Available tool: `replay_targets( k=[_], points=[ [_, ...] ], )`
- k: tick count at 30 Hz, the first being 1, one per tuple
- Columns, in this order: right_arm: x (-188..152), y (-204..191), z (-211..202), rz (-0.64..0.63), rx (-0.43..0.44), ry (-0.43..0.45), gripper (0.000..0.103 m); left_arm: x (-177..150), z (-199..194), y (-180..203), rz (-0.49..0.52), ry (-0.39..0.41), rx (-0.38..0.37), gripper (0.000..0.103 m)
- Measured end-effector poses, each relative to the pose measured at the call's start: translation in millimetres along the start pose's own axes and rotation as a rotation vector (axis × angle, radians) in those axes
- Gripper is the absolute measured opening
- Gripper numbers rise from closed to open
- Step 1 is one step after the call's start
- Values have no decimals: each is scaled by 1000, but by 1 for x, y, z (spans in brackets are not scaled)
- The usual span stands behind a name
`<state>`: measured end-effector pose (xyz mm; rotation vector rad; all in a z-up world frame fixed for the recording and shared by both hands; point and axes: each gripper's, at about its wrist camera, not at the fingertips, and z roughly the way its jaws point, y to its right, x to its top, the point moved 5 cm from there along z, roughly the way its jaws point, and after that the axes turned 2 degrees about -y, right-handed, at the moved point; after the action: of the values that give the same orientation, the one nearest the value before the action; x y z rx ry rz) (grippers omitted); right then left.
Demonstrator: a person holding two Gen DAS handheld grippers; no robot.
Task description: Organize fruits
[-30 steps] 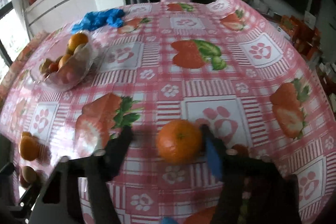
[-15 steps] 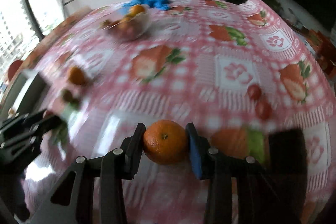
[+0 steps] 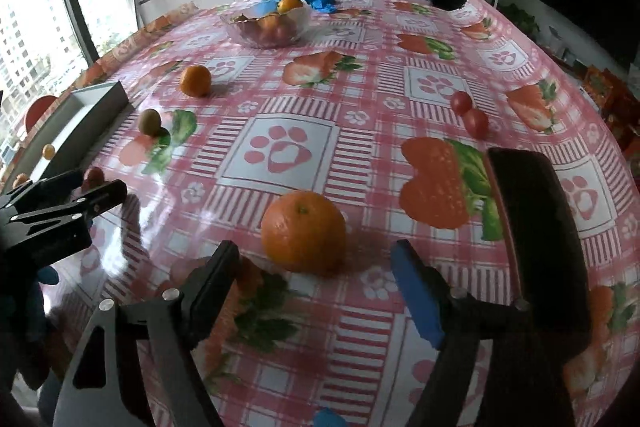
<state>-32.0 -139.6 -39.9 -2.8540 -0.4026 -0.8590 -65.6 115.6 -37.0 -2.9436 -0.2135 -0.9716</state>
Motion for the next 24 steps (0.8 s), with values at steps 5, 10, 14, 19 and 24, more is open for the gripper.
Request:
replay_targets(
  k=[5,10,14,19,24],
  points=[
    [1,-4,5,0,-32,-9,91,-2,2,-1,-8,-6,-17,83],
    [1,-5,10,13,-46,-22,103,-2,2,-2,-10,-7,-19,83],
    [1,-5,12,10,-49,-25,103,-2,2,-1,-9,-6,-18,83],
    [1,-5,12,11,-49,-24,103,-3,5,2,13,-22,-27,95],
    [1,-5,12,9,-49,-24,103,-3,7,1,-2,-29,-25,99]
  ],
)
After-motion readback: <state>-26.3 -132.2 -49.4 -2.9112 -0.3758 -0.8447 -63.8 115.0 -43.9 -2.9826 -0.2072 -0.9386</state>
